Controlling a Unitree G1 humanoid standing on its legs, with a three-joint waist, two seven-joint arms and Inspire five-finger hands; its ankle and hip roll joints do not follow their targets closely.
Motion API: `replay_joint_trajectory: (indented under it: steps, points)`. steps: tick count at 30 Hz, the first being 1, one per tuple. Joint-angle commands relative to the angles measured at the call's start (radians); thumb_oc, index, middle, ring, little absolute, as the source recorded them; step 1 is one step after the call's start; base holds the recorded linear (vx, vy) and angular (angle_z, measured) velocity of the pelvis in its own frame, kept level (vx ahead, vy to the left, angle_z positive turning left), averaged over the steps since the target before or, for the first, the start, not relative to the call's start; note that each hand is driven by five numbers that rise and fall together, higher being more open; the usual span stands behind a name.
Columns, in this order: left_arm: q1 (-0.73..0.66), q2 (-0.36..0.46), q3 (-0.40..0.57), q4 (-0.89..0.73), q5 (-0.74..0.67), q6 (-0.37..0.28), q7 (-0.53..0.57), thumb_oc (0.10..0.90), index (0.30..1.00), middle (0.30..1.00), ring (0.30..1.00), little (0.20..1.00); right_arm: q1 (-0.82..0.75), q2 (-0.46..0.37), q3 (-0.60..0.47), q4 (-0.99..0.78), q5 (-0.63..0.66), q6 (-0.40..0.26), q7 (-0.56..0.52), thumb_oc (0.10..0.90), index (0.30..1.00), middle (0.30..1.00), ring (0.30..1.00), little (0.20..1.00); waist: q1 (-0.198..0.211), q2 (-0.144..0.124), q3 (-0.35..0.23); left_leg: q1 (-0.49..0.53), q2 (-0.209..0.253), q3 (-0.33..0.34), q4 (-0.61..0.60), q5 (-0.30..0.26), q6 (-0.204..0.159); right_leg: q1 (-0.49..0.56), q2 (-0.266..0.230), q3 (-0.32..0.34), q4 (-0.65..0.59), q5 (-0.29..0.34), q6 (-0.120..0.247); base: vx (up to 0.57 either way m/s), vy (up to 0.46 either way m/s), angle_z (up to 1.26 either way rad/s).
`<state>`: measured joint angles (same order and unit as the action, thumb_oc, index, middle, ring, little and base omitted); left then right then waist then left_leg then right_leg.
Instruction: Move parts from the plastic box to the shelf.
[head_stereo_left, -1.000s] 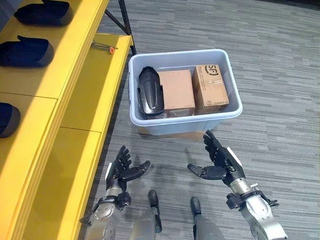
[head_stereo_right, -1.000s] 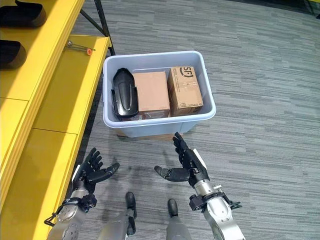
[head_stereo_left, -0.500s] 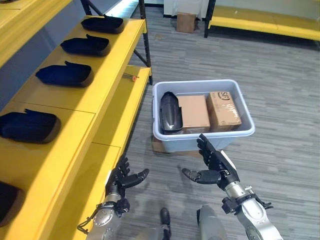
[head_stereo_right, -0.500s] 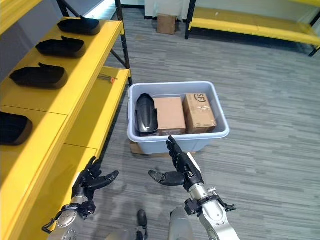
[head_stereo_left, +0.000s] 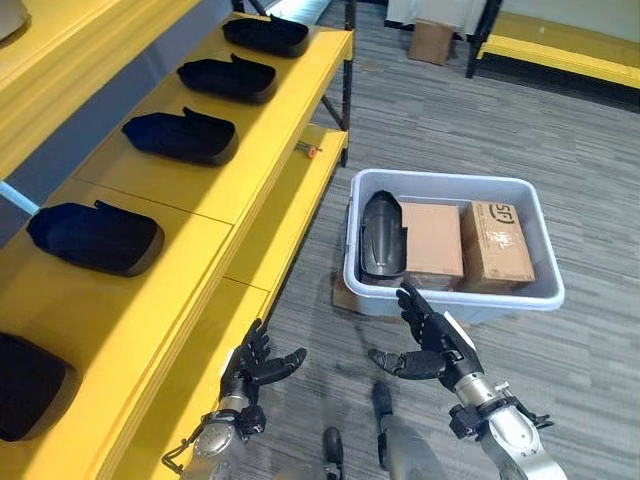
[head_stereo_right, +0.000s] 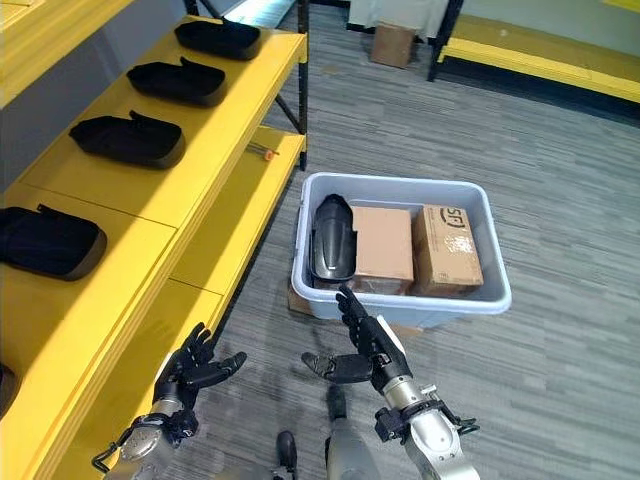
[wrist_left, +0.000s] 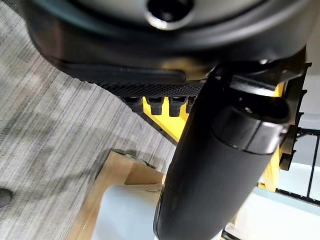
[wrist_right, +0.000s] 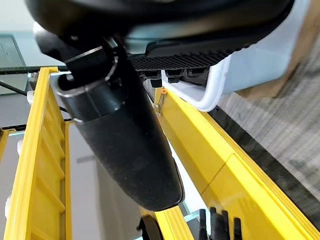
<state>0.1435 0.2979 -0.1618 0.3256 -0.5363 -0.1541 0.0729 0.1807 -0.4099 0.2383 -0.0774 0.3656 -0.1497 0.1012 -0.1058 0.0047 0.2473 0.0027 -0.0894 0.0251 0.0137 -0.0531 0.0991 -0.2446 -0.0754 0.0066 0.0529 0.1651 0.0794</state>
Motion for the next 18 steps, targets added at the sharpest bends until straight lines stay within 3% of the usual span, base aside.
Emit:
replay_joint_trajectory:
  steps: [1, 13, 18]
  points:
    - [-0.019, 0.035, 0.025, -0.171, 0.005, -0.083, -0.032, 0.900, 1.000, 1.000, 1.000, 1.000, -0.031, -0.032, -0.067, -0.112, 0.040, -0.110, -0.005, 0.900, 1.000, 1.000, 1.000, 1.000, -0.015, -0.010, -0.068, 0.111, 0.216, -0.011, 0.017, -0.069, -0.139, -0.068, -0.016, -0.020, 0.125, -0.075, 0.061, 0.07, -0.052, 0.15]
    - [-0.023, 0.032, 0.030, -0.172, -0.002, -0.084, -0.014, 0.900, 1.000, 1.000, 1.000, 1.000, -0.035, -0.044, -0.070, -0.138, 0.027, -0.119, -0.012, 0.900, 1.000, 1.000, 1.000, 1.000, -0.023, 0.031, -0.068, 0.134, 0.276, 0.009, -0.017, -0.013, -0.172, -0.145, 0.007, -0.061, 0.299, -0.184, 0.034, 0.10, -0.072, 0.06]
    - [-0.011, 0.027, 0.035, -0.173, -0.011, -0.083, -0.022, 0.900, 1.000, 1.000, 1.000, 1.000, -0.037, -0.073, -0.072, -0.171, 0.045, -0.129, 0.006, 0.900, 1.000, 1.000, 1.000, 1.000, -0.018, 0.042, -0.082, 0.115, 0.296, -0.001, 0.051, 0.091, -0.185, -0.124, 0.046, -0.047, 0.286, -0.207, -0.001, 0.08, -0.116, -0.09]
